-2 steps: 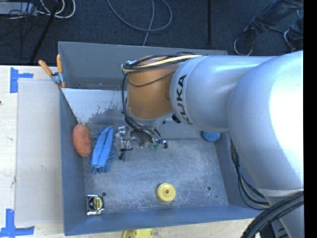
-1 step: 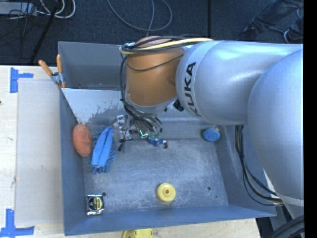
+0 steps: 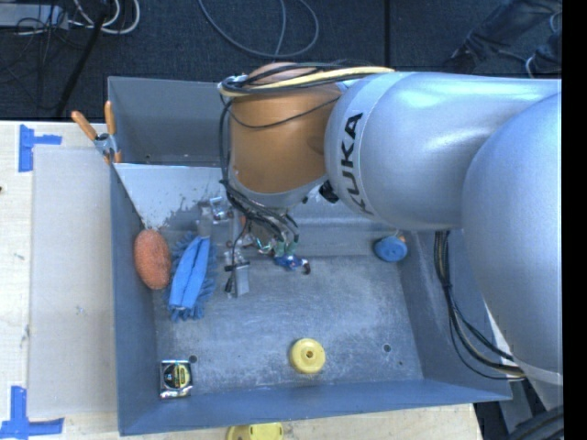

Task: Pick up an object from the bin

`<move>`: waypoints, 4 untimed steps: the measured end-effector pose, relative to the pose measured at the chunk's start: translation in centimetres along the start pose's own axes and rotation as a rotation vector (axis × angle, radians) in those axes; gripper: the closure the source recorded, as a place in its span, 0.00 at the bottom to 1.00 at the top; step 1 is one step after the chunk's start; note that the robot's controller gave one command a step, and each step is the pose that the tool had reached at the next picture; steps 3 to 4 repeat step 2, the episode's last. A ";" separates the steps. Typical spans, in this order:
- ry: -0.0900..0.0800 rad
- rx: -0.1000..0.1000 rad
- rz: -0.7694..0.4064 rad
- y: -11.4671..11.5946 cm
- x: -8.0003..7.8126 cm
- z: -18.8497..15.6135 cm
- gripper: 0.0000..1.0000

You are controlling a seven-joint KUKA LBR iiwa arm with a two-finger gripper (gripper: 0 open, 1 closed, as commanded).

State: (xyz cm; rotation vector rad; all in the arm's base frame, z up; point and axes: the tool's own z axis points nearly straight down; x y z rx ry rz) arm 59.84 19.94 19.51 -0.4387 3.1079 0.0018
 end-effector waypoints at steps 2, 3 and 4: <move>0.004 0.000 -0.244 1.0 0.3 9.1 0.00; 0.004 0.000 -0.244 1.0 0.3 9.1 0.00; 0.004 0.000 -0.244 1.0 0.3 9.1 0.00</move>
Offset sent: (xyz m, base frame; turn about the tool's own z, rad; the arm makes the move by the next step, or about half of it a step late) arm -0.0083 0.0078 -0.0969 -0.2495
